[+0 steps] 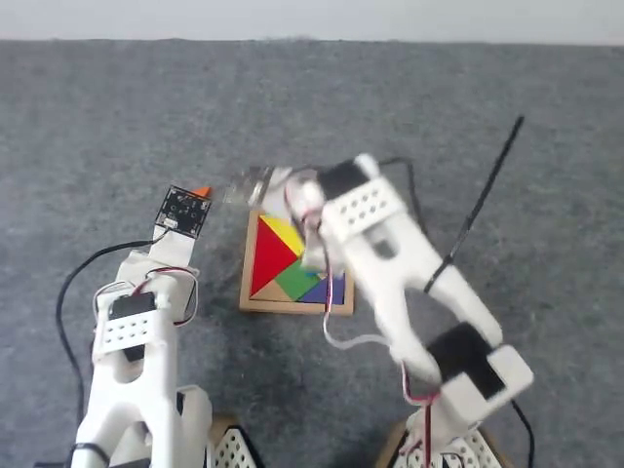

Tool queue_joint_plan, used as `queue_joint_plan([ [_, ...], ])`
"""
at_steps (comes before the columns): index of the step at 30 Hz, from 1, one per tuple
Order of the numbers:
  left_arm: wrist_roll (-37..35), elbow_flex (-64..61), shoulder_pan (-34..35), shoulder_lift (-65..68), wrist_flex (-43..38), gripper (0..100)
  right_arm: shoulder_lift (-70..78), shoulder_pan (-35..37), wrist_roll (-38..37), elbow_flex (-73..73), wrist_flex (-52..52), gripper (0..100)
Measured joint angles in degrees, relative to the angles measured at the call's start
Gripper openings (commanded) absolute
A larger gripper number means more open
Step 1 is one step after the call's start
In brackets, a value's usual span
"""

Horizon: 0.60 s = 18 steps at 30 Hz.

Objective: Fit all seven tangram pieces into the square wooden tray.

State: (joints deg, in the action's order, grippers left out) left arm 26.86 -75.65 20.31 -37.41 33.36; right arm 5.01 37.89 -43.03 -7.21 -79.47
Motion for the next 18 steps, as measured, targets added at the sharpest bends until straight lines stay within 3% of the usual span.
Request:
queue_joint_plan([
  [5, 0.0, 0.0, 0.0, 0.0, 0.0, 2, -1.9, 3.3, -1.3, -13.5, 11.7, 26.2],
  [15, 0.0, 0.0, 0.0, 0.0, 0.0, 2, 4.1, 3.5, -1.3, -14.2, 20.4, 25.5],
  [18, 0.0, 0.0, 0.0, 0.0, 0.0, 2, 4.7, 3.5, -1.3, -14.2, 20.7, 17.5],
])
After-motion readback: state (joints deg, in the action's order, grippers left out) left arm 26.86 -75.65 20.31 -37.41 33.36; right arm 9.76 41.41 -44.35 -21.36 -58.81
